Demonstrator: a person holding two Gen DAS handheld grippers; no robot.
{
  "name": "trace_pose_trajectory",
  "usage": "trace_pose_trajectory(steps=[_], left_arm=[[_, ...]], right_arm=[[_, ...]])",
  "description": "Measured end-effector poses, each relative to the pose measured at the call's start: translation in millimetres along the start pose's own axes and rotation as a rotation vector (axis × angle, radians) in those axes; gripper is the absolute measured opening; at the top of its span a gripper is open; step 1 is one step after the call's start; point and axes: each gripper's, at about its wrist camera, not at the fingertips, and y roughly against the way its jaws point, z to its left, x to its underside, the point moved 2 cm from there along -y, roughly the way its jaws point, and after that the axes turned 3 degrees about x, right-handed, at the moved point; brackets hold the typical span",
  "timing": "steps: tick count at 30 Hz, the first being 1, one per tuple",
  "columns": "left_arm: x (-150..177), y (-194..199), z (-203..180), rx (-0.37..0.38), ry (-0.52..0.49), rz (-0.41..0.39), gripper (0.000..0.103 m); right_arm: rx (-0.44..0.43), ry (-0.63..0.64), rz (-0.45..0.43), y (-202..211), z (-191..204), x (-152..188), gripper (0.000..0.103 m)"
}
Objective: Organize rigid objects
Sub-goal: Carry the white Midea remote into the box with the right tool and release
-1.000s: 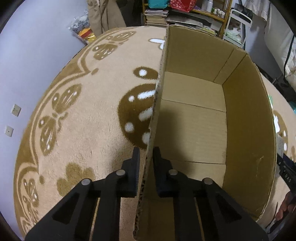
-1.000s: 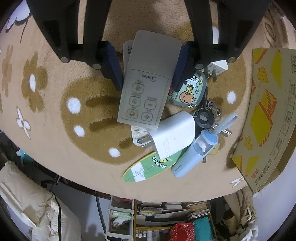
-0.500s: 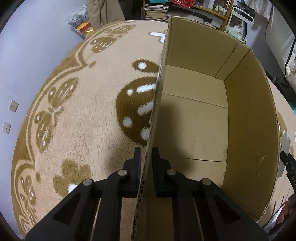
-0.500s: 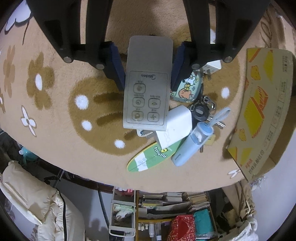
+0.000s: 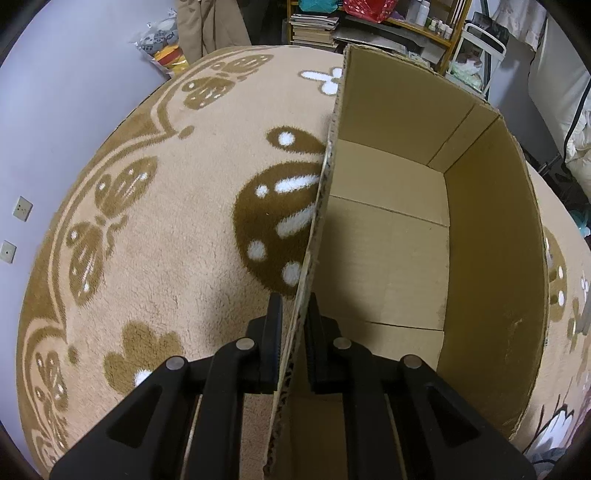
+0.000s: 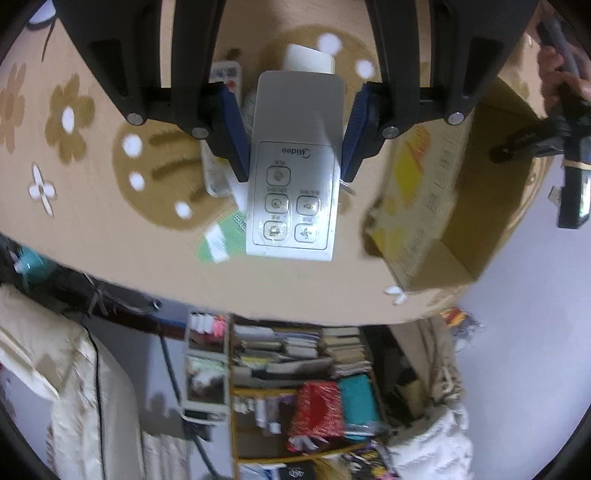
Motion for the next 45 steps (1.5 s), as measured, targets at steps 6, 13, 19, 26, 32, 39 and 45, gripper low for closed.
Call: trace_pose_trajectory(steps=[6, 13, 19, 26, 32, 39, 45], left_arm=[[0, 1, 0, -0.013, -0.004, -0.002, 0.011], [1, 1, -1, -0.020, -0.013, -0.007, 0.012], [1, 1, -1, -0.018, -0.014, -0.007, 0.012], [1, 1, -1, -0.014, -0.010, -0.007, 0.012], [1, 1, -1, -0.014, -0.008, -0.007, 0.012], [1, 1, 2, 0.001, 0.012, -0.002, 0.012], [2, 1, 1, -0.004, 0.003, -0.008, 0.012]], right_arm=[[-0.091, 0.008, -0.018, 4, 37, -21, 0.052], [-0.169, 0.070, -0.037, 5, 94, -42, 0.052], [-0.196, 0.100, -0.036, 3, 122, -45, 0.052], [-0.193, 0.122, 0.019, -18, 134, -33, 0.052], [-0.192, 0.128, 0.078, -36, 134, -23, 0.052], [-0.170, 0.152, 0.100, -45, 142, -18, 0.052], [-0.177, 0.107, 0.114, -48, 137, -18, 0.052]])
